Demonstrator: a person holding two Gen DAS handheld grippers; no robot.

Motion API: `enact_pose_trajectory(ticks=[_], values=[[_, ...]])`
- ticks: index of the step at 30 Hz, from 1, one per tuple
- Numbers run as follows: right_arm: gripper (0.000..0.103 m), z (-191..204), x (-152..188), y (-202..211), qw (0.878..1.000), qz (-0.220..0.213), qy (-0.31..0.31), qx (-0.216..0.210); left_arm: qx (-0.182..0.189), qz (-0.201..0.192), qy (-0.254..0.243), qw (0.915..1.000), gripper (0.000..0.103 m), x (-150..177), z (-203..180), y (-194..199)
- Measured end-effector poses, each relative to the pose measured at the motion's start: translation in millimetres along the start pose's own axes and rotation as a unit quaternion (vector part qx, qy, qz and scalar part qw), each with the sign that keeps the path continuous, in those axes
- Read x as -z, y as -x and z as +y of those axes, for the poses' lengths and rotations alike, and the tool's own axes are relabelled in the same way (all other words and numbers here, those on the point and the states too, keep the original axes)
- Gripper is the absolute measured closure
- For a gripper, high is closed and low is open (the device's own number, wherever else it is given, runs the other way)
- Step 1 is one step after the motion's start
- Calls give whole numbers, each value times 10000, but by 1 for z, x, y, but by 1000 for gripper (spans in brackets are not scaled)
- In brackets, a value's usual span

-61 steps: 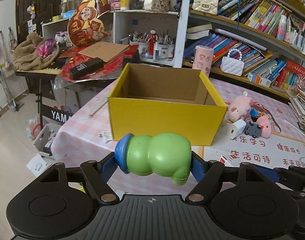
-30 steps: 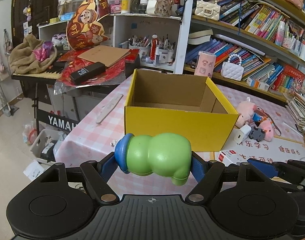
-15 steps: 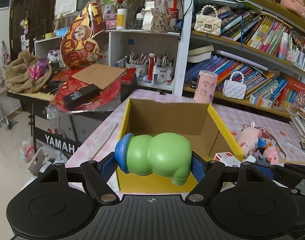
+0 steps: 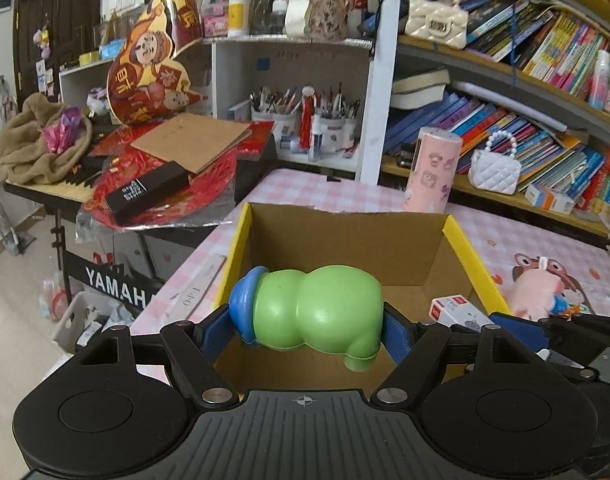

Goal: Organize objects
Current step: 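Carry the green toy and white medicine box over the yellow box with both grippers, then open the left gripper dropping the green toy while the right releases the medicine box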

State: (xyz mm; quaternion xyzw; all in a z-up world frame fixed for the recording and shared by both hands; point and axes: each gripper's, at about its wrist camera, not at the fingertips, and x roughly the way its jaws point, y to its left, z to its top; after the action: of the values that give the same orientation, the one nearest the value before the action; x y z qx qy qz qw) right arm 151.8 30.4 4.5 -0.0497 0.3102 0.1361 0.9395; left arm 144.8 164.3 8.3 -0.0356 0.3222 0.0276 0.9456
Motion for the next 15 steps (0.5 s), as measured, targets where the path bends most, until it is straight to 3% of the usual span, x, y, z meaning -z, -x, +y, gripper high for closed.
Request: enact_pose_trajectory(ticks=[9,15], values=[[74,-7,-7,-62,9966,691,380,-222,-148,426,-52,9990,25,2,-9,-39],[74,-7,-15,-84,9913,773,1027,-278,-301,539,66,9981,26,1,-6,-51]])
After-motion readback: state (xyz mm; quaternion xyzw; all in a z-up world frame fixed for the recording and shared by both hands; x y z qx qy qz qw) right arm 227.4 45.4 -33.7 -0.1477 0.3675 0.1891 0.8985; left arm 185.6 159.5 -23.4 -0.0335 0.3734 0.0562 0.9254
